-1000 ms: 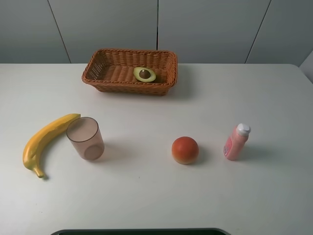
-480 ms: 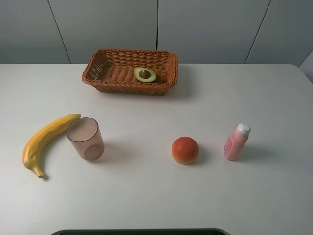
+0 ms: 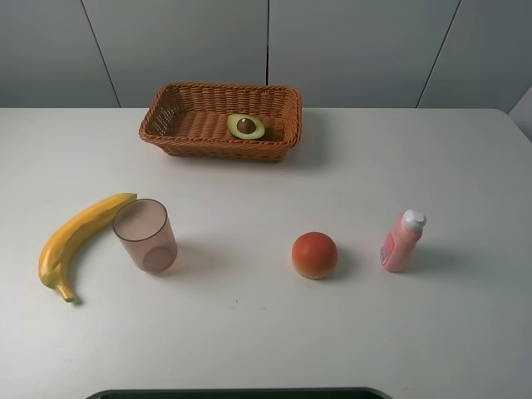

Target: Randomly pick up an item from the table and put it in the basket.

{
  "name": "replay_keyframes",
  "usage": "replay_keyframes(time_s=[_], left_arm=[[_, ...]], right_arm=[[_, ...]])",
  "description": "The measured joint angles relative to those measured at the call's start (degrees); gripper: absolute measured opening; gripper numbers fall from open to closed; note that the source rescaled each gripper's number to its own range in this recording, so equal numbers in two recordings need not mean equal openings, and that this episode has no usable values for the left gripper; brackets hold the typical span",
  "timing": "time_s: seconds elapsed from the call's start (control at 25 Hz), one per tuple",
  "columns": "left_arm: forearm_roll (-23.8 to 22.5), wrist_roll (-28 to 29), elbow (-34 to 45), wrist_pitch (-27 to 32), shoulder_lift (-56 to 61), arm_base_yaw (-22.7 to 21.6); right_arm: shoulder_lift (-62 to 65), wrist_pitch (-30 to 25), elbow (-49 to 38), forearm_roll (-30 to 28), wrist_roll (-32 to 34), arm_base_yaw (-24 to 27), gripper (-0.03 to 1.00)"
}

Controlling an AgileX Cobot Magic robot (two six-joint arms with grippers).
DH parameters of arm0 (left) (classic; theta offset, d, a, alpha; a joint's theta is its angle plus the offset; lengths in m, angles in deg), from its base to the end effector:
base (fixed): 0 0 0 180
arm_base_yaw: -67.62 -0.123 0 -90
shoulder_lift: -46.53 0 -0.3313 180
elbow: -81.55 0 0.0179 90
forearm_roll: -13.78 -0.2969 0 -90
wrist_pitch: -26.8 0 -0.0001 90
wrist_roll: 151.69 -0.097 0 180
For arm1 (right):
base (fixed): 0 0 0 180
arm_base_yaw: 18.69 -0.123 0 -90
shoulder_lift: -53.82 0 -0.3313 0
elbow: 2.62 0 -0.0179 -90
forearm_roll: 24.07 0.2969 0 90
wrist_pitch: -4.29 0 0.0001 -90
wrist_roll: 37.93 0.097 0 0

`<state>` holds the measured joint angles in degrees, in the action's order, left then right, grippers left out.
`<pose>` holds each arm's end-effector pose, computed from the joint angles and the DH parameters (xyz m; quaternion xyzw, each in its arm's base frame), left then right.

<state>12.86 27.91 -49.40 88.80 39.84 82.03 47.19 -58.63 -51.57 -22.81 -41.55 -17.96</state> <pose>-0.0073 0.0033 0.2983 0.1099 0.8489 -0.0551 0.5141 -0.0091 0.0020 0.2975 -0.0224 0.8591 -0.0084 0.5113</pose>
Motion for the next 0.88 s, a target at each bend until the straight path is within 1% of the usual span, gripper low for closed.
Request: replay_keyframes(time_s=[0.88], left_arm=[[0.0, 0.39, 0.0, 0.0, 0.0, 0.0]], right_arm=[[0.0, 0.11, 0.0, 0.4, 0.0, 0.0, 1.0]])
